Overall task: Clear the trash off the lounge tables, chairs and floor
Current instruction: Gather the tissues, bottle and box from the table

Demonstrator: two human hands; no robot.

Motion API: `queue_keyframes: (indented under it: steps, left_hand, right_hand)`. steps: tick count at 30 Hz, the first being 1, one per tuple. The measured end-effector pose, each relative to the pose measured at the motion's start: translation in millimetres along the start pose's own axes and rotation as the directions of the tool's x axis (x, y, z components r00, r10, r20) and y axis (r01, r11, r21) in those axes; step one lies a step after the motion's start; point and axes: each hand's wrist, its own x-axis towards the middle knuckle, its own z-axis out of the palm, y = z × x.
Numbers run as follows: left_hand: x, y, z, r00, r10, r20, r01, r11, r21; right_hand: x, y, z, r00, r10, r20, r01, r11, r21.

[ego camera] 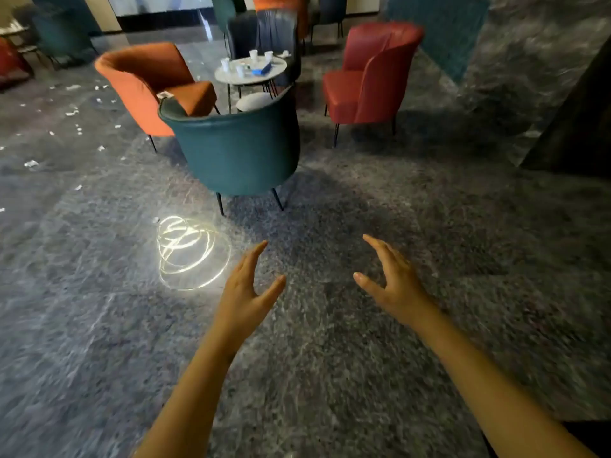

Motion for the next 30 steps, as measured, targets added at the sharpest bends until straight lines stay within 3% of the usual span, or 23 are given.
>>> queue_keyframes:
  steps: [9,14,17,24,30]
  left_hand:
    - [143,-59,37,0.984,-0.111,0.136,0.103,0.993,0.065]
    - [276,-94,41,0.952,-0.143,0.271,0.068,0.961,0.269]
    - [362,-100,41,0.956,-0.098,0.277,-0.002,0.940,0.341]
    - [539,-114,76,0.948,-0.044,0.316,-0.058,0.950,0.307]
    - [723,-136,128,0.952,-0.069,0.299,-0.024,0.954,0.299]
  right_hand:
    - [142,52,20,0.986,0.153,0.067,-0.154,0.988,0.012]
    - [258,69,15,0.979,0.201,0.029,-0.192,0.964,-0.185]
    - [330,74,2,0.977,0.211,0.021,-0.194,0.930,-0.312]
    - [493,115,-24,0.964,0.262,0.050,-0.222,0.893,-0.391]
    - [685,178,-53,0.979,0.200,0.044,-0.166,0.898,-0.407]
